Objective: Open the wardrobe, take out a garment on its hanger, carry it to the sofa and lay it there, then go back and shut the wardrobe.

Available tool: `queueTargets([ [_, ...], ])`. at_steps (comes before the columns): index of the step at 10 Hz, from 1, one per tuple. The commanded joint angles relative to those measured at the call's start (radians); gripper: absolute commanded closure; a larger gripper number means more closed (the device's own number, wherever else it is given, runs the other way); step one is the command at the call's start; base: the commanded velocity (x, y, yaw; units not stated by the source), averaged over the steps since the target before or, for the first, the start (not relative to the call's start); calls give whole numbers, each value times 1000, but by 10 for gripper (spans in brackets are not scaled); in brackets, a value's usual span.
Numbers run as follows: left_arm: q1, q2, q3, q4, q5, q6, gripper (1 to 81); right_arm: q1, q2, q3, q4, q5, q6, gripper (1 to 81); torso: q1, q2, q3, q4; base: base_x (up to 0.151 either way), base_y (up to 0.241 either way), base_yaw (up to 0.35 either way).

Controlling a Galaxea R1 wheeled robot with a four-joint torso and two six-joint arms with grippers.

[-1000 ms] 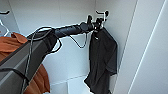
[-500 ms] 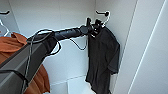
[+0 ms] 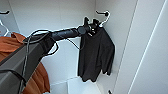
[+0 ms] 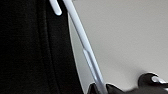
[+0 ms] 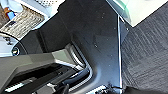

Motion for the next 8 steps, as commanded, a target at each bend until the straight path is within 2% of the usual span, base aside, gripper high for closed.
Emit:
queueTargets([
  [1, -220, -21, 41, 76, 28, 30, 811, 35, 3, 1, 11, -60, -2, 10, 0, 0, 0, 0, 0, 0, 0],
  [4, -260, -82, 93, 101, 36, 30, 811, 36, 2, 2, 5, -59, -5, 10, 0, 0, 0, 0, 0, 0, 0],
  [5, -267, -101, 115, 105, 38, 30, 811, 38, 2, 2, 4, -57, -7, 10, 0, 0, 0, 31, 0, 0, 0],
  [6, -267, -113, 128, 108, 48, 32, 811, 36, 2, 2, 2, -57, -7, 10, 0, 0, 0, 98, 0, 0, 0],
  [7, -262, -127, 153, 134, 60, 32, 811, 35, 2, 2, 4, -57, -7, 10, 0, 0, 0, 105, 0, 0, 0],
  [8, -256, -139, 176, 151, 73, 32, 811, 38, 0, 2, 4, -57, -7, 10, 0, 0, 0, 128, 0, 0, 0],
])
